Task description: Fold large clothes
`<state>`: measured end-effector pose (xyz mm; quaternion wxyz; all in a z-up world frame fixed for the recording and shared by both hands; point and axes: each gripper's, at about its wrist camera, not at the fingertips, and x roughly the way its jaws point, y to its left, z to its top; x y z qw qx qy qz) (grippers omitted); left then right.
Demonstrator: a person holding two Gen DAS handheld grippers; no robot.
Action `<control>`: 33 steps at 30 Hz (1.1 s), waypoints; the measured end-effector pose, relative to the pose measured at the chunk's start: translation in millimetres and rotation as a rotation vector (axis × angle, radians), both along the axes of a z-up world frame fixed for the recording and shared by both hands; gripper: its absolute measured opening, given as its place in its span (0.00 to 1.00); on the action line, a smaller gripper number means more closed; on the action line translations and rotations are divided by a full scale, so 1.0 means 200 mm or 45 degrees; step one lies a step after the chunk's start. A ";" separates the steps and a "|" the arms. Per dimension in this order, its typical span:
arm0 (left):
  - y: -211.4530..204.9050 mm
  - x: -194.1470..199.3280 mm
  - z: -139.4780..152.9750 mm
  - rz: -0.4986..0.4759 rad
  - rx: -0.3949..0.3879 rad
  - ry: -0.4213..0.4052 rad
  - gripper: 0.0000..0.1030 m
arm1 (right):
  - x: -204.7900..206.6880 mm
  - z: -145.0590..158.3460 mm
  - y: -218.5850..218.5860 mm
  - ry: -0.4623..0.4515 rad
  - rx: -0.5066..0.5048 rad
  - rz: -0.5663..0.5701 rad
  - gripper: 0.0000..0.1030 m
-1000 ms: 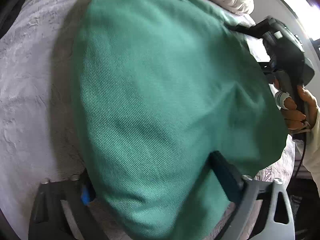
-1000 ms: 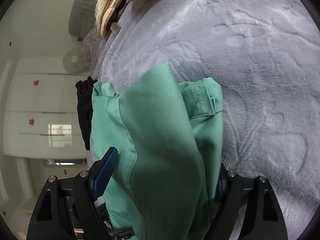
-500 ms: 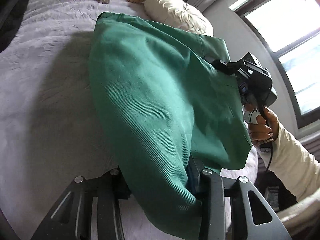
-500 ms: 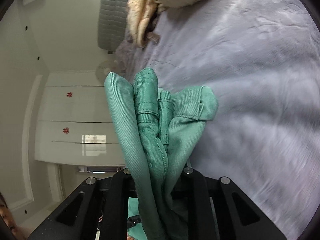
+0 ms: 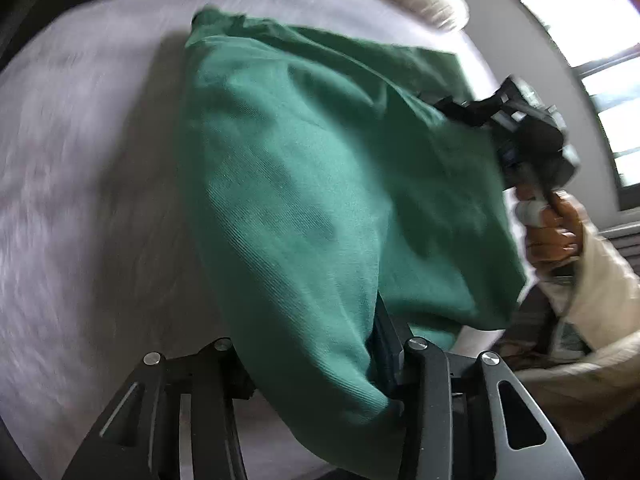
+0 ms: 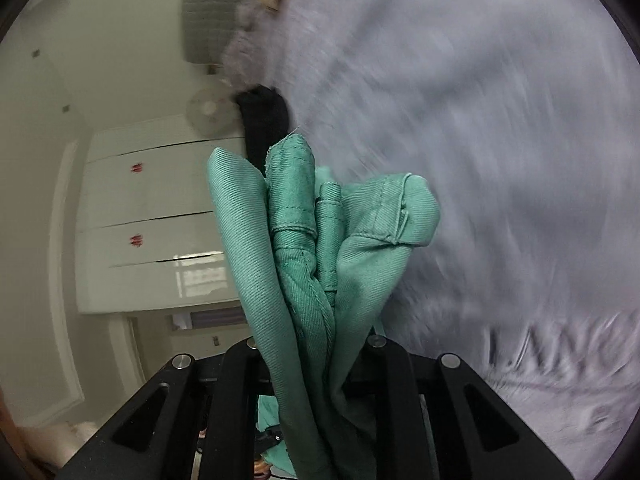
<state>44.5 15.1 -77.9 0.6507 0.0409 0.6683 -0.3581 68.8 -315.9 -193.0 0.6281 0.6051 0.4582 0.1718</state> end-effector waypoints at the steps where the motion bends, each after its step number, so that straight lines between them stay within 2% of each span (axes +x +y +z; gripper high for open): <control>1: 0.02 -0.01 -0.06 0.008 0.031 0.021 0.47 | -0.01 -0.03 0.02 0.031 -0.033 0.003 0.18; 3: 0.06 0.00 -0.12 0.029 0.024 0.052 0.50 | -0.02 -0.04 0.02 0.074 -0.102 -0.010 0.21; 5: 0.13 -0.01 -0.08 0.030 0.005 0.042 0.51 | -0.02 0.01 0.00 0.117 -0.193 0.012 0.30; 7: 0.23 0.00 0.00 0.002 -0.029 0.024 0.51 | -0.04 0.14 -0.01 0.123 -0.385 0.045 0.49; 9: 0.30 0.03 0.11 0.006 -0.078 -0.030 0.51 | -0.06 0.27 -0.02 0.113 -0.573 0.056 0.52; 10: 0.34 0.03 0.14 0.018 -0.097 -0.067 0.52 | -0.07 0.32 -0.02 0.099 -0.626 0.055 0.52; 12: 0.32 0.09 0.21 0.079 -0.119 -0.171 0.63 | -0.05 0.39 -0.04 0.059 -0.677 0.049 0.52; 13: 0.33 0.12 0.22 0.110 -0.119 -0.212 0.68 | -0.03 0.39 -0.03 0.051 -0.673 0.067 0.51; 14: 0.32 0.16 0.20 0.142 -0.114 -0.246 0.68 | 0.02 0.39 0.00 0.062 -0.680 0.093 0.47; 15: 0.29 0.20 0.16 0.154 -0.103 -0.247 0.68 | 0.05 0.37 0.02 0.074 -0.692 0.118 0.14; 16: 0.27 0.22 0.13 0.162 -0.083 -0.243 0.68 | 0.06 0.35 0.03 0.086 -0.712 0.133 0.03; 17: 0.24 0.23 0.09 0.167 -0.061 -0.243 0.68 | 0.06 0.34 0.03 0.094 -0.760 0.142 0.03; 18: 0.20 0.22 0.04 0.160 -0.040 -0.246 0.68 | 0.06 0.31 0.02 0.110 -0.874 0.165 0.03; 19: 0.15 0.18 0.01 0.147 -0.020 -0.247 0.68 | 0.06 0.27 0.00 0.133 -0.906 0.177 0.03; 21: 0.11 0.13 -0.05 0.124 0.004 -0.240 0.68 | 0.04 0.12 -0.08 0.217 -0.824 0.160 0.03; 24: 0.12 0.08 -0.06 0.111 0.028 -0.260 0.70 | 0.00 0.06 -0.11 0.222 -0.788 0.155 0.02; 28: 0.15 0.05 0.05 0.076 0.076 -0.300 0.70 | -0.08 0.15 -0.16 0.247 -0.753 0.109 0.04; 33: 0.19 -0.05 0.17 0.005 0.039 -0.295 0.70 | -0.23 0.41 -0.04 0.176 -0.789 0.188 0.06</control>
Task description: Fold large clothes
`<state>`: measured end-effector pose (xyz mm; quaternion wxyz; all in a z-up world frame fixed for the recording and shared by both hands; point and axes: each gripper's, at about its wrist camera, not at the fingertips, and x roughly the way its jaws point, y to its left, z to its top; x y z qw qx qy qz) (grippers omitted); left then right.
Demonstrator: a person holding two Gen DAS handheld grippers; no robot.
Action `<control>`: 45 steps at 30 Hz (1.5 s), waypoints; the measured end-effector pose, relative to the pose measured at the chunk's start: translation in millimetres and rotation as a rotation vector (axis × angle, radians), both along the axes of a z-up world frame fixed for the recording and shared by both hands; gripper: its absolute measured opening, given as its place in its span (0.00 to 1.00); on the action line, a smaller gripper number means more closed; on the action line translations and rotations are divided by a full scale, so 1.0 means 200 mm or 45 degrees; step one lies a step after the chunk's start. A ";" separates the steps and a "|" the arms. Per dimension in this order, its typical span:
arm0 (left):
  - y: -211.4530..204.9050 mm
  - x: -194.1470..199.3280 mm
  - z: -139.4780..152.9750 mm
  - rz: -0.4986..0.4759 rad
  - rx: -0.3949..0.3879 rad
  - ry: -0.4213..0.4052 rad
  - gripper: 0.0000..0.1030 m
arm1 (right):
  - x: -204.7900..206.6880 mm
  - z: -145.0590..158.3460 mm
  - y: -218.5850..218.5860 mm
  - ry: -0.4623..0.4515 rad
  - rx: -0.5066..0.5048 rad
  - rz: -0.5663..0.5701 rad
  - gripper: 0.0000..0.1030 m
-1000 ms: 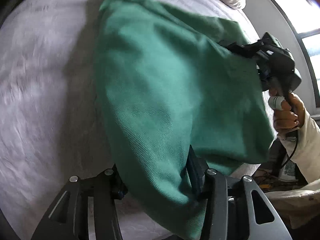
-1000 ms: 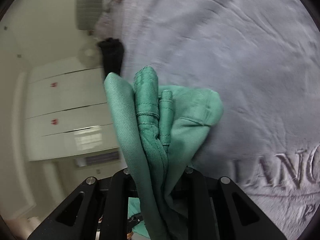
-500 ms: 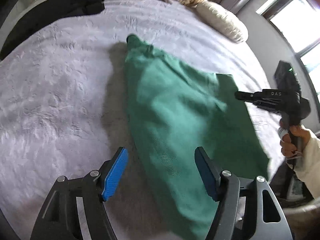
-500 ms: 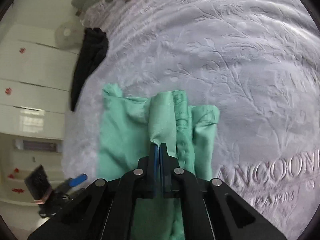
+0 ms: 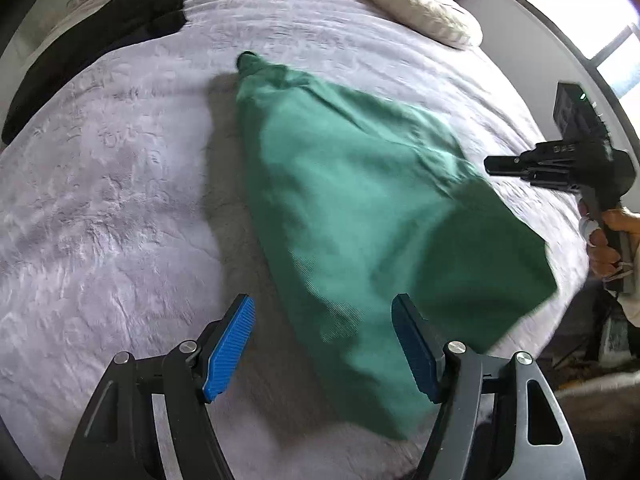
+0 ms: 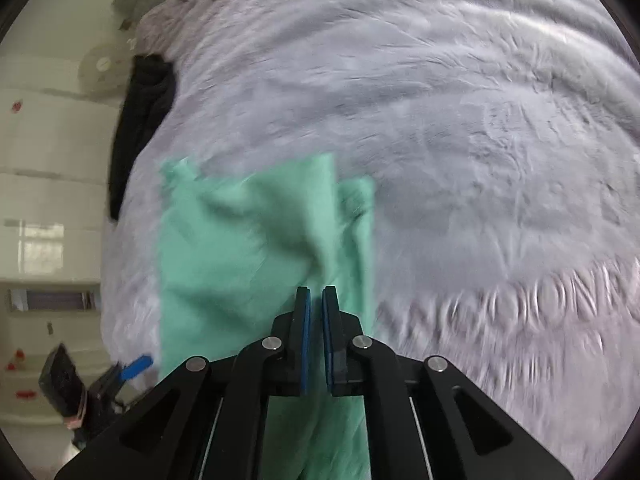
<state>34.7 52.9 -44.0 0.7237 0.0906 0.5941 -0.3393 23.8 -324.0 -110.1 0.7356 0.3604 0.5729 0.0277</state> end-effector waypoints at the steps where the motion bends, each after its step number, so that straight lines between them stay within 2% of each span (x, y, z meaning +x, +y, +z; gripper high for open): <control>1: 0.00 -0.03 0.00 -0.020 0.005 0.003 0.70 | -0.04 0.06 0.06 -0.016 -0.013 0.044 0.06; 4: 0.02 -0.12 -0.07 -0.054 0.056 0.056 0.70 | -0.16 0.18 0.21 -0.020 -0.031 0.181 0.06; 6: 0.05 -0.19 -0.13 -0.053 0.084 0.076 0.70 | -0.24 0.20 0.32 0.016 -0.078 0.253 0.06; 8: 0.09 -0.22 -0.15 -0.019 0.070 0.069 0.70 | -0.31 0.18 0.38 0.064 -0.131 0.300 0.06; 12: 0.13 -0.23 -0.17 0.055 0.040 0.100 0.71 | -0.46 0.03 0.37 0.208 -0.205 0.256 0.06; 16: 0.11 -0.25 -0.16 0.054 0.061 0.088 0.71 | -0.58 -0.13 0.29 0.281 -0.095 0.116 0.02; 19: 0.10 -0.24 -0.15 0.084 0.098 0.110 0.71 | -0.62 -0.16 0.26 0.298 -0.057 0.060 0.01; 24: 0.10 -0.21 -0.05 0.112 0.164 0.054 0.71 | -0.55 -0.07 0.25 0.321 -0.063 0.119 0.02; 27: 0.11 -0.18 0.00 0.160 0.190 0.016 0.71 | -0.55 0.07 0.26 0.275 -0.066 0.167 0.08; 32: 0.10 -0.13 0.07 0.232 0.260 -0.045 0.71 | -0.51 0.23 0.24 0.225 -0.138 0.168 0.08; 35: 0.07 -0.10 0.07 0.256 0.285 -0.043 0.71 | -0.50 0.26 0.18 0.235 -0.160 0.135 0.09; 45: 0.03 -0.09 0.08 0.253 0.368 -0.052 0.71 | -0.41 0.21 0.29 0.279 -0.177 0.104 0.09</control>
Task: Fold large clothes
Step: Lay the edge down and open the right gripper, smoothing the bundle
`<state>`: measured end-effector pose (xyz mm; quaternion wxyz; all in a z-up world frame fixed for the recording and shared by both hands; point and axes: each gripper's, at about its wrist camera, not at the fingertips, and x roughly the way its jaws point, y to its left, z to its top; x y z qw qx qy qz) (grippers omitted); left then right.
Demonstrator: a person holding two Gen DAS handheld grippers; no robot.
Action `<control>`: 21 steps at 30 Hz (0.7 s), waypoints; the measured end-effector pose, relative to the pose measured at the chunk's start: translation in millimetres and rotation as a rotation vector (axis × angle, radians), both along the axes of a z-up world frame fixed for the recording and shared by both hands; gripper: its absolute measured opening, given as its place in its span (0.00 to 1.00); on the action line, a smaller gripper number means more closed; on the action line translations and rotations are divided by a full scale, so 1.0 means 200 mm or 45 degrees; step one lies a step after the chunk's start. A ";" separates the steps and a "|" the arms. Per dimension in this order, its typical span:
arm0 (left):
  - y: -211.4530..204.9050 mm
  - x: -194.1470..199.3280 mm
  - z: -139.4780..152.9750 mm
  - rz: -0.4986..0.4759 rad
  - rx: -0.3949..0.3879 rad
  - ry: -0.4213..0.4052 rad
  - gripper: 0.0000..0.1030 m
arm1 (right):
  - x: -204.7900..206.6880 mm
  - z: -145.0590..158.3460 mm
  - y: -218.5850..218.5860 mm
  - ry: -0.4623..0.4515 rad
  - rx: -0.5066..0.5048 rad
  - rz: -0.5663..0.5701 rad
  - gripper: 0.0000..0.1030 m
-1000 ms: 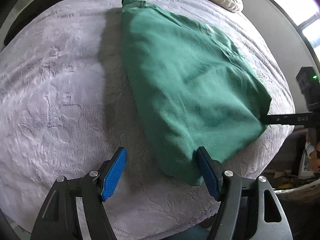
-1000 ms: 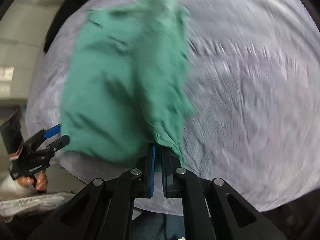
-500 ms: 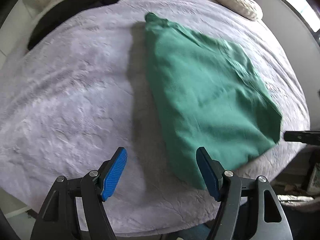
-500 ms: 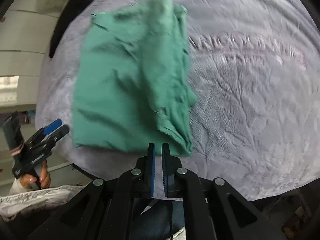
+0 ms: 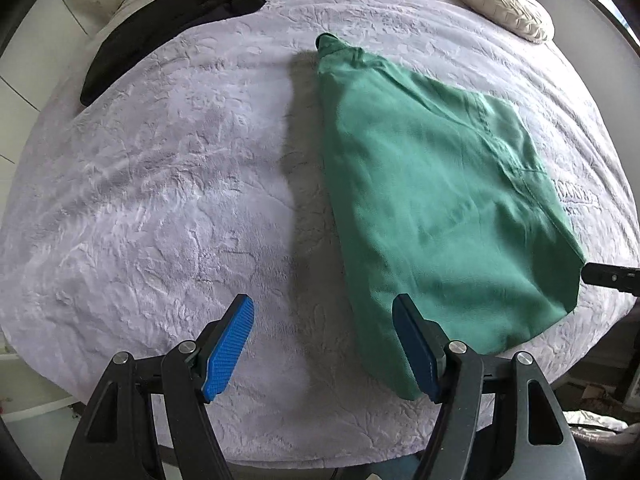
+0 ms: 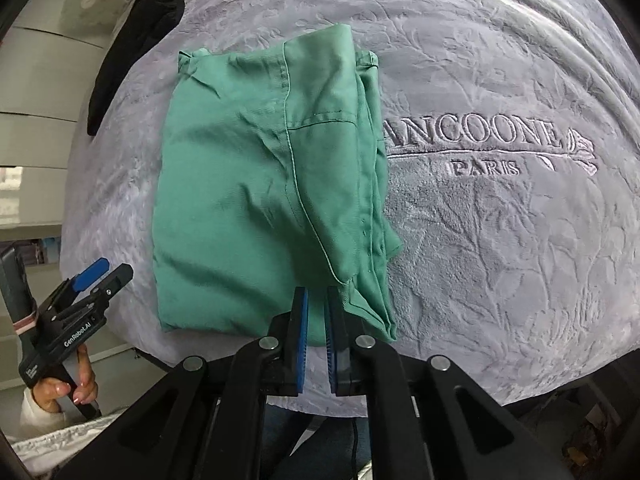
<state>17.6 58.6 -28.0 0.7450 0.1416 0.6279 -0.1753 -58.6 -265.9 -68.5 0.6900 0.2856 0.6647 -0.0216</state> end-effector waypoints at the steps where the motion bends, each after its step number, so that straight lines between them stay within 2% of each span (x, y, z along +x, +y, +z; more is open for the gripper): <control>1: 0.00 0.00 0.00 -0.002 0.005 0.003 0.71 | 0.00 0.00 0.00 0.002 0.001 -0.003 0.09; 11: -0.02 0.01 -0.02 0.001 -0.015 0.042 0.73 | 0.02 0.00 -0.01 -0.010 -0.029 -0.029 0.10; 12: -0.02 0.01 -0.02 0.008 -0.009 0.037 0.81 | 0.02 -0.01 -0.01 -0.012 -0.030 -0.030 0.18; 13: -0.02 0.01 -0.02 0.018 -0.006 0.031 0.98 | 0.03 -0.01 -0.01 -0.015 -0.042 -0.030 0.43; 15: -0.02 0.00 -0.01 0.033 -0.005 -0.001 1.00 | 0.05 0.00 -0.02 -0.035 -0.088 -0.035 0.75; 18: -0.02 0.01 -0.01 0.036 -0.010 0.006 1.00 | 0.08 0.01 -0.01 -0.090 -0.113 -0.025 0.68; 20: -0.03 0.02 -0.01 0.040 -0.003 0.004 1.00 | 0.10 -0.02 -0.02 -0.075 -0.115 -0.036 0.56; 21: -0.03 0.02 0.00 0.040 -0.001 0.001 1.00 | 0.11 -0.05 -0.03 -0.059 -0.099 -0.046 0.45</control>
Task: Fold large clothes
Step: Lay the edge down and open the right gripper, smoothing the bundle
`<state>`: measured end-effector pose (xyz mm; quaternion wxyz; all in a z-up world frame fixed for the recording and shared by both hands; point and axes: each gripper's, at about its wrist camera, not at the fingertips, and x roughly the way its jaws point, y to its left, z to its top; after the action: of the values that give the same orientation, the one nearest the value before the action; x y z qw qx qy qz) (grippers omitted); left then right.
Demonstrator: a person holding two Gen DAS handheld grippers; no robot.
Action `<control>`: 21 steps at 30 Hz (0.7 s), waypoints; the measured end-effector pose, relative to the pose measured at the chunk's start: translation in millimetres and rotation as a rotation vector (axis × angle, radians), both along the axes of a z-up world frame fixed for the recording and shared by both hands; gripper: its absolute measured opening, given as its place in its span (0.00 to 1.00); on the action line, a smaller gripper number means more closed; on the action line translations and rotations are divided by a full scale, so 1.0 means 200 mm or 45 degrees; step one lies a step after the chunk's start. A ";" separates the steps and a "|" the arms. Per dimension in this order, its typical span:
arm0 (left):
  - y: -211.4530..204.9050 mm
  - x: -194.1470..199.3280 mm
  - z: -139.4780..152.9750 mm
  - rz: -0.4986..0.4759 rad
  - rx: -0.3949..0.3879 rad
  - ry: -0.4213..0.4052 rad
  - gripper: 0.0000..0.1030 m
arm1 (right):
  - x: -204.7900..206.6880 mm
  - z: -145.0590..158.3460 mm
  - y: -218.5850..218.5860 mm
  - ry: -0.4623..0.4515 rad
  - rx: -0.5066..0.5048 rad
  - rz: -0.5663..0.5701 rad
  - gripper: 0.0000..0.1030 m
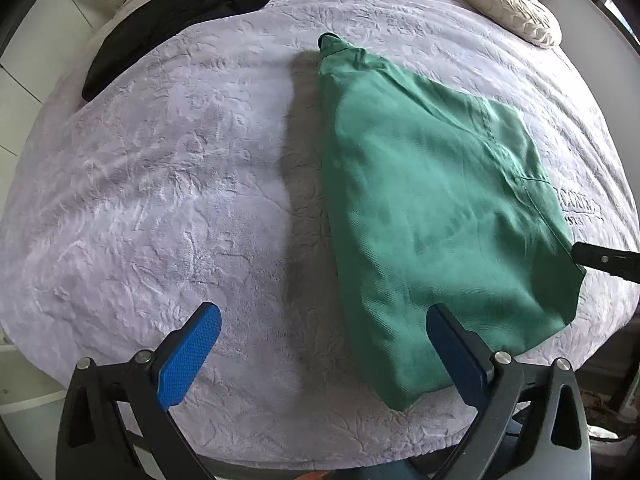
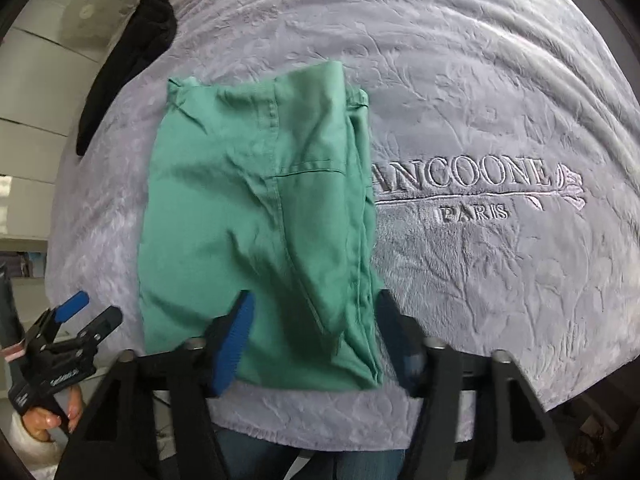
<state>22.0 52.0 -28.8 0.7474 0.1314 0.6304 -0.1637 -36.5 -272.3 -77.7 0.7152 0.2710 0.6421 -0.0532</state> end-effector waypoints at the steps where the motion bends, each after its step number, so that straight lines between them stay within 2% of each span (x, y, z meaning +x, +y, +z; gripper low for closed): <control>1: 0.00 0.00 0.00 0.001 0.000 -0.002 1.00 | 0.00 -0.03 -0.01 0.012 0.017 -0.012 0.34; 3: -0.01 0.01 0.00 0.005 0.017 -0.007 1.00 | 0.00 -0.10 -0.02 0.041 0.025 -0.016 0.20; 4: -0.01 0.01 0.00 0.008 0.019 -0.006 1.00 | 0.00 -0.12 -0.02 0.052 0.017 -0.018 0.19; 7: 0.01 0.03 -0.02 0.044 -0.006 0.038 1.00 | -0.01 -0.20 -0.04 0.082 0.011 -0.033 0.18; 11: 0.01 0.03 -0.06 0.063 0.050 0.042 1.00 | 0.00 -0.27 -0.02 0.088 -0.037 0.006 0.19; 15: 0.00 0.02 -0.07 0.068 0.056 0.048 1.00 | 0.01 -0.31 -0.01 0.097 -0.042 0.015 0.18; 21: 0.00 0.04 -0.08 0.102 0.072 0.060 1.00 | 0.01 -0.28 -0.02 0.081 -0.017 0.009 0.20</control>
<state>29.4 52.7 -45.7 0.7342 0.1231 0.6571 -0.1189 -33.8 -276.2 -134.1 0.6965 0.2620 0.6650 -0.0637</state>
